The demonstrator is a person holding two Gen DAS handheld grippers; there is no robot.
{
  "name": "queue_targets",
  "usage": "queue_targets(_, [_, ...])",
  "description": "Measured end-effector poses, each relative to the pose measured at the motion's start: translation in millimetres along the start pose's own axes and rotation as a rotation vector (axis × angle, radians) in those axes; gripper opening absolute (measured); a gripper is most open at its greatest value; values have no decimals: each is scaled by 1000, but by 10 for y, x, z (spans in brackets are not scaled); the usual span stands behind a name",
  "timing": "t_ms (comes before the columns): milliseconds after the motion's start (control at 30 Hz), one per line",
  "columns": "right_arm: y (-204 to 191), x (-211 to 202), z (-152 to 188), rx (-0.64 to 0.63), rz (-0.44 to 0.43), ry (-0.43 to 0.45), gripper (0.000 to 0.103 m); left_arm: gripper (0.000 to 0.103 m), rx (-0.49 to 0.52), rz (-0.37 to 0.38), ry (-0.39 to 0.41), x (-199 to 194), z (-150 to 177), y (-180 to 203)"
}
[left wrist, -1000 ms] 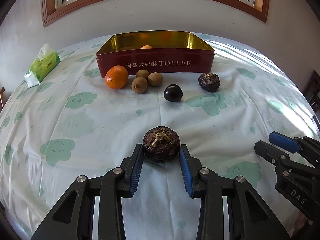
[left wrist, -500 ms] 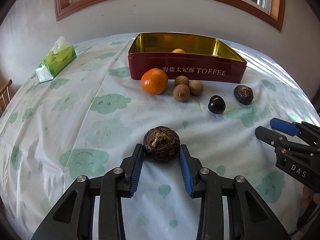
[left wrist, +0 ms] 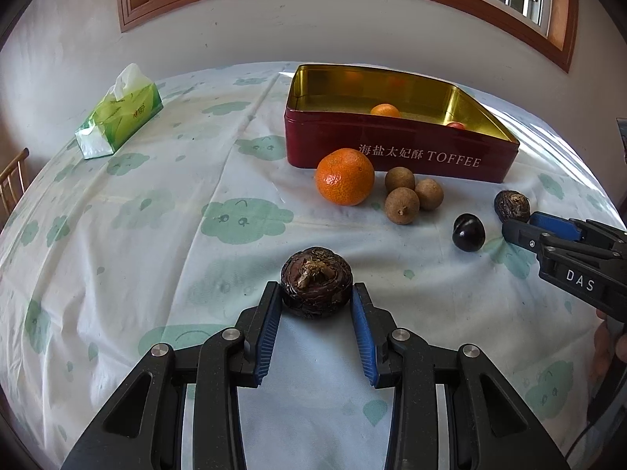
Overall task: Organize fruits
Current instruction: 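Grasp the second dark brown fruit with the right gripper, then lift and carry both dark brown fruits over the red tin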
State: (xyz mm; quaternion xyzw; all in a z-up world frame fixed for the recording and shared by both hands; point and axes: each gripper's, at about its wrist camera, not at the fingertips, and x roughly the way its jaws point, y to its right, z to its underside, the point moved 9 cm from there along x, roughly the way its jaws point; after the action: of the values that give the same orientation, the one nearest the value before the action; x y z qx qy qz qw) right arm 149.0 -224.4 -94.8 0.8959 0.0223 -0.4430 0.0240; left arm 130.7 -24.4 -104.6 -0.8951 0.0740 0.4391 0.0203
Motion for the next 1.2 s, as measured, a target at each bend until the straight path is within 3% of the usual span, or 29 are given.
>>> queue_targets(267, [-52, 62, -71, -7, 11, 10, 46, 37, -6, -9, -7, 77, -91, -54])
queue_targets(733, [-79, 42, -63, -18, 11, 14, 35, 37, 3, -16, -17, 177, -207, -72])
queue_targets(1000, [-75, 42, -61, -18, 12, 15, 35, 37, 25, -46, 17, 167, -210, -51])
queue_targets(1200, [-50, 45, -76, -11, 22, 16, 35, 37, 0, -17, 13, 175, -203, -58])
